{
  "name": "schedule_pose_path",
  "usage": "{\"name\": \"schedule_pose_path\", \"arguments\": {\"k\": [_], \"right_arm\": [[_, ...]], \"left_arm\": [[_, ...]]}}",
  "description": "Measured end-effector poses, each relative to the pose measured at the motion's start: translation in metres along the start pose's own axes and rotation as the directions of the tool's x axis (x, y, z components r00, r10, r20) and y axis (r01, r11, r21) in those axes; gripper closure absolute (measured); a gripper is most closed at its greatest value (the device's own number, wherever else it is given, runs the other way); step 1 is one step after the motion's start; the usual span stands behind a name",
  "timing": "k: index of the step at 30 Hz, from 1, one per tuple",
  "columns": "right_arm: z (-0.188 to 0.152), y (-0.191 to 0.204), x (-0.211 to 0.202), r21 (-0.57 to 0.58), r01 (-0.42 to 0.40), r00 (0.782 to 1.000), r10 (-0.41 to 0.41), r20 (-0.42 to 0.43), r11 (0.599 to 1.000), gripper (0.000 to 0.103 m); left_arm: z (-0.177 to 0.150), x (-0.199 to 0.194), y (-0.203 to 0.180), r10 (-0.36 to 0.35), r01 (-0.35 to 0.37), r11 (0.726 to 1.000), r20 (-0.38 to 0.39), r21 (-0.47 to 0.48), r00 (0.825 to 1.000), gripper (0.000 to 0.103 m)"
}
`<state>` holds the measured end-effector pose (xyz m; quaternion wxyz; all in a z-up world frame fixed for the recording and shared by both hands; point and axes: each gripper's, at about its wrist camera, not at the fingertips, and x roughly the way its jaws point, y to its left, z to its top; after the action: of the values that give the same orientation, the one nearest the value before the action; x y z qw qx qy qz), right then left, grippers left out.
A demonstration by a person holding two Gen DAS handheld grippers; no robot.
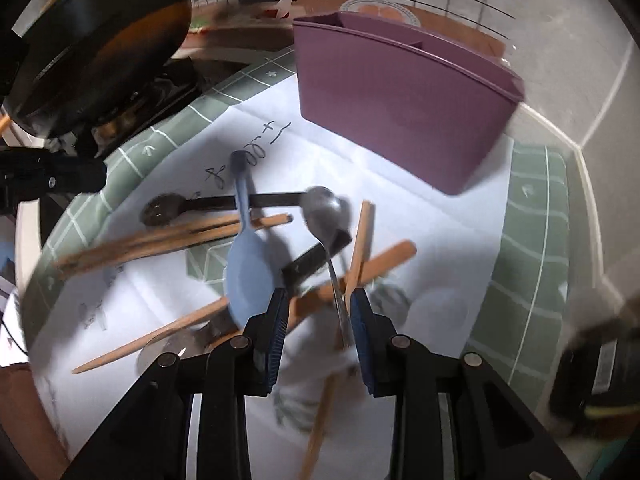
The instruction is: Organize utensils
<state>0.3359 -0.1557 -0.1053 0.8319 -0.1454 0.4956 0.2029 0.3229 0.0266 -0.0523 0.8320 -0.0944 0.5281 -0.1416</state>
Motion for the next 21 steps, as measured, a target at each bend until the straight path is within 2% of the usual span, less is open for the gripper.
{"name": "schedule_pose_path", "arguments": {"k": [6,8,10,14,15,16,19,21], "right_arm": [[0.024,-0.006,0.021,-0.014,0.004,1.000,-0.004,-0.002,1.000,0.073],[0.028,-0.014,0.026,0.026,0.003,1.000,-0.003,0.001,1.000,0.073],[0.032,-0.019,0.033,0.050,-0.002,1.000,0.002,-0.002,0.999,0.073],[0.030,-0.024,0.039,0.067,0.005,1.000,-0.005,0.002,0.998,0.072],[0.030,-0.025,0.038,0.070,0.008,1.000,-0.009,0.004,0.998,0.075],[0.029,-0.026,0.037,0.073,0.012,1.000,-0.012,0.006,0.997,0.084],[0.025,-0.031,0.029,0.096,0.006,1.000,-0.009,0.025,0.995,0.084],[0.020,-0.038,0.022,0.121,0.000,0.999,-0.005,0.036,0.993,0.084]], "left_arm": [[-0.001,0.018,0.002,-0.002,0.000,0.999,-0.051,-0.044,0.999,0.087],[0.002,0.023,0.002,-0.010,0.006,0.998,-0.067,-0.061,0.998,0.072],[0.007,0.029,-0.002,-0.010,0.005,0.997,-0.075,-0.075,0.997,0.064],[0.017,0.038,-0.011,-0.001,-0.006,0.996,-0.079,-0.087,0.997,0.061],[0.019,0.040,-0.011,-0.005,-0.003,0.995,-0.081,-0.102,0.997,0.060],[0.023,0.044,-0.011,-0.017,0.005,0.992,-0.088,-0.128,0.996,0.057],[0.036,0.058,-0.010,-0.043,0.017,0.980,-0.126,-0.197,0.991,0.056],[0.047,0.069,-0.012,-0.018,-0.016,0.976,-0.156,-0.215,0.988,0.056]]}}
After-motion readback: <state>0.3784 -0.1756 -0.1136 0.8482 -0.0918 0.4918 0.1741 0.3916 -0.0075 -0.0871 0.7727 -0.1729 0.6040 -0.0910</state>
